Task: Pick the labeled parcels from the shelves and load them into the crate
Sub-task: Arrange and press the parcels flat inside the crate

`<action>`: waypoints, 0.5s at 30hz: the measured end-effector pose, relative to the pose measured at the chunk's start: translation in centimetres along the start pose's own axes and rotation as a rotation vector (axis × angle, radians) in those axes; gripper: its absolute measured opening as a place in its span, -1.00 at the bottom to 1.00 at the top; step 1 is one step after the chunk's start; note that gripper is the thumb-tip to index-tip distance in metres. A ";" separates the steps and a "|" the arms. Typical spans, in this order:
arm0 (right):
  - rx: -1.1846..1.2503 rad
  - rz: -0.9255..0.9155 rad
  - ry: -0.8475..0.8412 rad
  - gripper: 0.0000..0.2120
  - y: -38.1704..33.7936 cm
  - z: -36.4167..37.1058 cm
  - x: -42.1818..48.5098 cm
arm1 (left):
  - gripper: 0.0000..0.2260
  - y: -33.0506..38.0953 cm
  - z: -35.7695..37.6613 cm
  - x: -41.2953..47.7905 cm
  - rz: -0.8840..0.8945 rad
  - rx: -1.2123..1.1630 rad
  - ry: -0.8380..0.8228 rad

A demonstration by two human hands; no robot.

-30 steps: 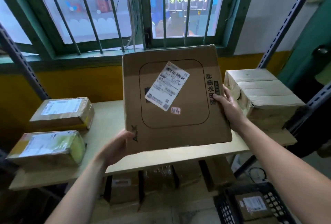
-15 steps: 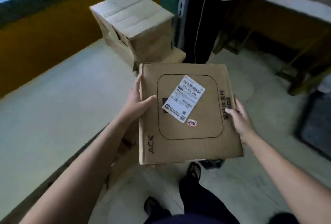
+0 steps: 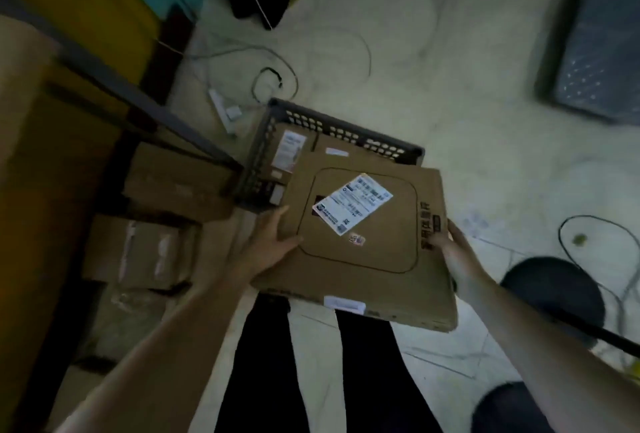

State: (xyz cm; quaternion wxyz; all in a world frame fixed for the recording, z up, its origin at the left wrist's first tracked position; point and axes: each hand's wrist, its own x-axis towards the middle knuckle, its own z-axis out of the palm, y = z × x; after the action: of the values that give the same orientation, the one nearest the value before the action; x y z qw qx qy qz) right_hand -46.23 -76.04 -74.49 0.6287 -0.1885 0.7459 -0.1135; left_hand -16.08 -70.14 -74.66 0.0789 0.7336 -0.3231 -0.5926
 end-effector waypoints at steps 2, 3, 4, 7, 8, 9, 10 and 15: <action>0.007 0.043 0.009 -0.46 0.8 1.4 4.6 | -0.39 -1.0 -0.1 5.8 -0.044 0.010 0.013; 0.012 0.046 0.018 -0.44 1.2 2.2 7.2 | -0.39 -1.5 -0.3 8.9 -0.051 -0.010 0.016; 0.019 0.040 0.030 -0.42 1.6 3.2 9.9 | -0.38 -2.0 -0.6 11.9 -0.048 -0.022 0.018; 0.012 -0.002 0.073 -0.38 3.3 7.1 17.8 | -0.34 -4.2 -1.3 20.6 -0.004 -0.006 0.027; -0.004 -0.024 0.085 -0.38 3.8 8.6 20.2 | -0.31 -5.1 -1.6 23.3 0.022 0.004 0.034; -0.010 -0.042 0.098 -0.40 4.3 10.3 22.5 | -0.28 -6.1 -2.1 25.8 0.043 0.027 0.040; 0.004 -0.051 0.110 -0.44 4.9 12.0 24.7 | -0.25 -7.0 -2.6 28.0 0.055 0.073 0.049; 0.067 -0.021 0.084 -0.45 6.7 21.3 32.7 | -0.20 -12.1 -4.0 34.1 0.137 0.670 0.092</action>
State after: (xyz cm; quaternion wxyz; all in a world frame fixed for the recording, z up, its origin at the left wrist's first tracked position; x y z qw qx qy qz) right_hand -30.79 -82.43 -110.40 0.6017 -0.1704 0.7653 -0.1527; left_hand -4.76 -81.11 -107.45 -0.1121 0.7214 -0.5444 -0.4131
